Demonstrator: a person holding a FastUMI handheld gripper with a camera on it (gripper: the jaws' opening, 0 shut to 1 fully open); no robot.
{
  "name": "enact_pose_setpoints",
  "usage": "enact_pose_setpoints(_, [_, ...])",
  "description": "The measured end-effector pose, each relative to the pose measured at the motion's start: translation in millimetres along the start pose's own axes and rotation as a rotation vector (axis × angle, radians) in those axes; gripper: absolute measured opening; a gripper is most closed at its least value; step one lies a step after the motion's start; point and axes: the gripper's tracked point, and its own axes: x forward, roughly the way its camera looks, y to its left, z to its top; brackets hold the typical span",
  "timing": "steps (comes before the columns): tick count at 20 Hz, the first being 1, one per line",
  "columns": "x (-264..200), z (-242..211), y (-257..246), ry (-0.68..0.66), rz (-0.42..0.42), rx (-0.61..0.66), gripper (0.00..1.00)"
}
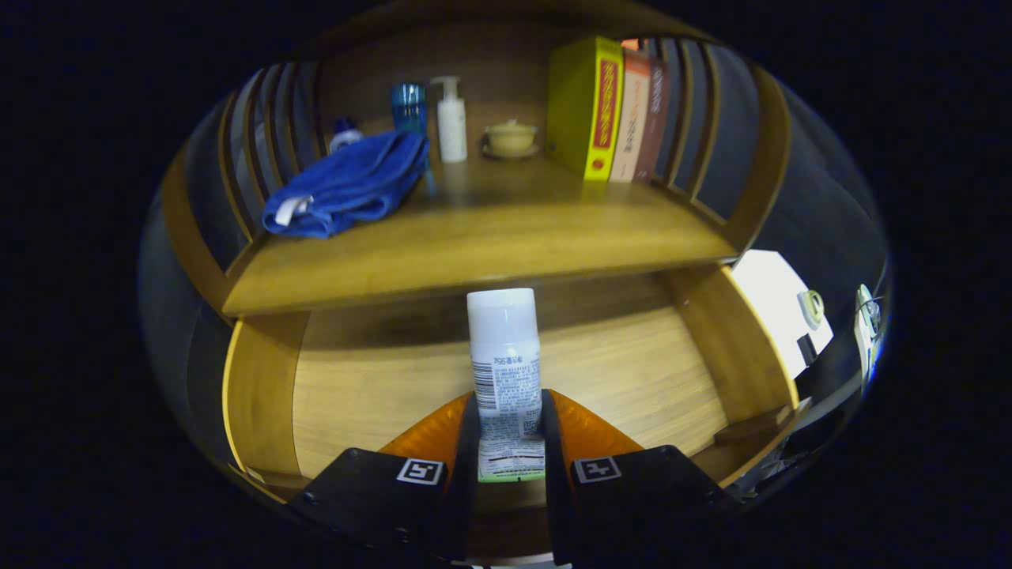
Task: Pull open the drawer, take out the items inside it, and place them on the countertop above the cabinet.
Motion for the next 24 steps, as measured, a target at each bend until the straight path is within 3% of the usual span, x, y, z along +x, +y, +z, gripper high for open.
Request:
enact_pose_setpoints(6, [-88.8, 57.5, -16.9, -0.321, -0.008, 0.027, 0.46])
enact_pose_setpoints(11, [-96.2, 119.0, -35.5, -0.423, 0.006, 0.088, 0.46])
enact_pose_setpoints(17, [-52.6, 188.1, -24.7, -0.428, 0.049, 0.029, 0.46])
enact_pose_setpoints(21, [10.3, 190.7, 1.9, -0.279, 0.103, -0.065, 0.46])
enact_pose_setpoints(24, [52.5, 185.1, 21.1, -0.204, 0.170, -0.053, 0.46])
